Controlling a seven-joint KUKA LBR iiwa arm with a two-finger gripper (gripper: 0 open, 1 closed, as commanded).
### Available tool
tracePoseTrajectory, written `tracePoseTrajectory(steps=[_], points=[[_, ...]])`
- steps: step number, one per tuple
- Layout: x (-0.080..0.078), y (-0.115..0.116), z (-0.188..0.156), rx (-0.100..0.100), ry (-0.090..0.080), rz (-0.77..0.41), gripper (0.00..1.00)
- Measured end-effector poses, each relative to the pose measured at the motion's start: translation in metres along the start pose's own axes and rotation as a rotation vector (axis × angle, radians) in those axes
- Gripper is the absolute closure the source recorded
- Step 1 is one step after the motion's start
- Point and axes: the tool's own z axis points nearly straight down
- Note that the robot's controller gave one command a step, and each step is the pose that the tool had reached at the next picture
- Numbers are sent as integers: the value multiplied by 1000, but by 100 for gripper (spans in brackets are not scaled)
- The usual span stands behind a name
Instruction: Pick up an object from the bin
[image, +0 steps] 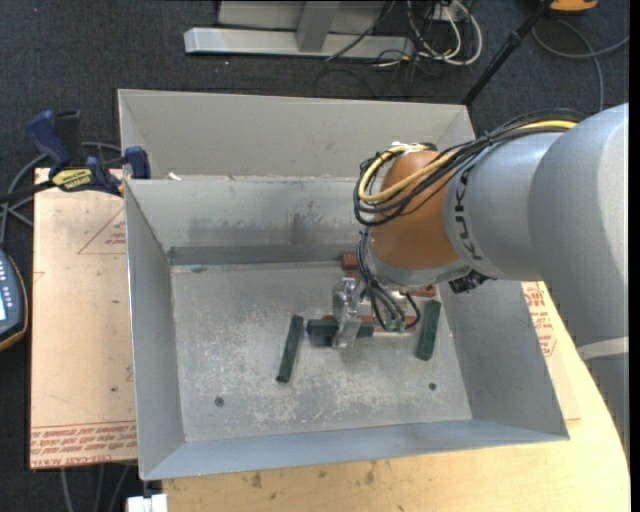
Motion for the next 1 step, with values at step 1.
tracePoseTrajectory(steps=[1], points=[[-3, 0, -154, 0, 2, -95, 100]])
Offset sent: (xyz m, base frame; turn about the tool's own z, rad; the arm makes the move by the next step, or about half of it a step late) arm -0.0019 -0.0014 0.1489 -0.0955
